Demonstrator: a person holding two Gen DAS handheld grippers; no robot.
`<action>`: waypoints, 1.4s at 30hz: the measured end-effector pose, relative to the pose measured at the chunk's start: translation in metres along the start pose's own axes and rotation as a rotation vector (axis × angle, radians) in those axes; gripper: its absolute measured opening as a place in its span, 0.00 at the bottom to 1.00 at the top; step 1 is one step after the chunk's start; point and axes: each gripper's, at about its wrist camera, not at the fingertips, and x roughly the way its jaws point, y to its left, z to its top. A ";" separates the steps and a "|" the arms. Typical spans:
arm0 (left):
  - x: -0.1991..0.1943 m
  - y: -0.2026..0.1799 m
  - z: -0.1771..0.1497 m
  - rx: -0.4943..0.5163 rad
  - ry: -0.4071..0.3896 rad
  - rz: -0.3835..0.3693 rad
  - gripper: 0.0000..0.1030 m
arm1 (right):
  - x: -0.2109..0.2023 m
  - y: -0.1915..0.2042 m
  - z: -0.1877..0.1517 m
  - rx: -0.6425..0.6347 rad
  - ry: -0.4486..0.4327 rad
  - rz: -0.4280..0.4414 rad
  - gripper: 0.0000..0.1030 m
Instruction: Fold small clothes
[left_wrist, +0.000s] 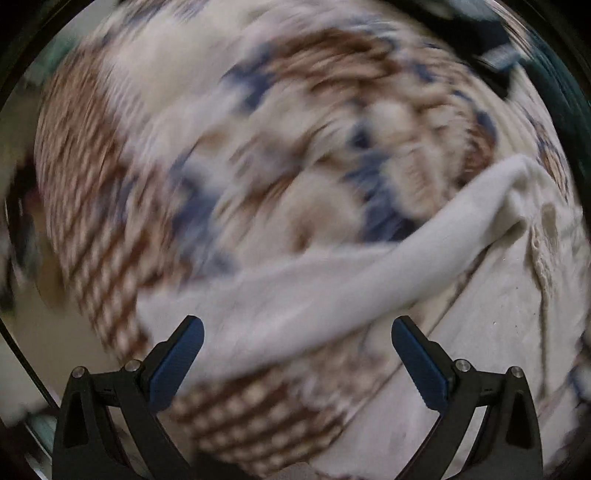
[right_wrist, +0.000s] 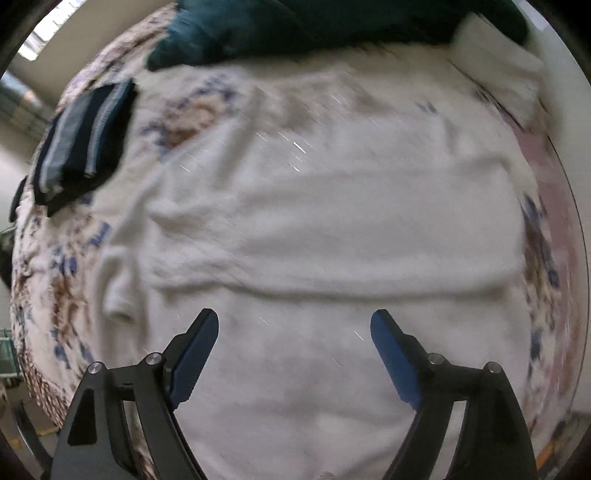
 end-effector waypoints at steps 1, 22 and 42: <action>0.005 0.014 -0.005 -0.046 0.023 -0.017 1.00 | 0.003 -0.008 -0.006 0.008 0.014 -0.010 0.84; 0.029 0.148 0.033 -0.313 -0.183 -0.152 0.06 | 0.018 0.026 -0.064 -0.154 0.082 -0.049 0.84; 0.085 0.241 0.097 -0.797 -0.115 -0.755 0.63 | 0.027 0.026 -0.064 -0.084 0.109 -0.093 0.84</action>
